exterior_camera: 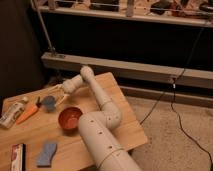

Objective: Pick up the ceramic cup

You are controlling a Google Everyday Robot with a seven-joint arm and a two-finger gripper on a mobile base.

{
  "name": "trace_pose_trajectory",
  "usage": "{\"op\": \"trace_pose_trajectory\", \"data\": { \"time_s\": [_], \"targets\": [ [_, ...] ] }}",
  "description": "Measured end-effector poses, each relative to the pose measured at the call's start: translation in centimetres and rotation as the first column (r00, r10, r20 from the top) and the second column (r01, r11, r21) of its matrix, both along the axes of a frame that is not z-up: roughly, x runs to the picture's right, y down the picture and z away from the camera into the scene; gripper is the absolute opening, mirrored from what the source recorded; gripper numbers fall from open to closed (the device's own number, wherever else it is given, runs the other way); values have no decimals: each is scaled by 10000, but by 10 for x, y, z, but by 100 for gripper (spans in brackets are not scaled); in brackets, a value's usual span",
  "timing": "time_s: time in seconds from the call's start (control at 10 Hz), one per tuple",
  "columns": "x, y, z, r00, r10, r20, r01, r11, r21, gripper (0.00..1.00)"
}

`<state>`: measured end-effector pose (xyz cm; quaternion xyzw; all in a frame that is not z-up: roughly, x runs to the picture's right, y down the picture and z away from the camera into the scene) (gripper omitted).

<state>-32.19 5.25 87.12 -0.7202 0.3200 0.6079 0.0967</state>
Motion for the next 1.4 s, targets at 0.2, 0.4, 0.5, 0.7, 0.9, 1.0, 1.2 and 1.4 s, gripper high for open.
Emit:
{"op": "trace_pose_trajectory", "data": {
  "time_s": [0.2, 0.4, 0.5, 0.7, 0.9, 1.0, 1.2, 1.4],
  "targets": [
    [-2, 3, 0, 9999, -138, -24, 138, 9999, -13, 65],
    [-4, 6, 0, 9997, -231, -34, 231, 9997, -39, 65],
    [-5, 7, 0, 9997, -249, -34, 249, 9997, -68, 65],
    [-7, 9, 1, 9997, -250, -28, 250, 9996, -118, 65],
    [-10, 11, 1, 9997, -255, 5, 255, 9996, -152, 65],
    [-10, 13, 2, 9996, -275, 17, 276, 9995, -171, 65],
    [-11, 16, 2, 9995, -317, 20, 317, 9993, -218, 65],
    [-9, 13, 4, 9997, -237, -35, 236, 9995, -200, 65]
  ]
}}
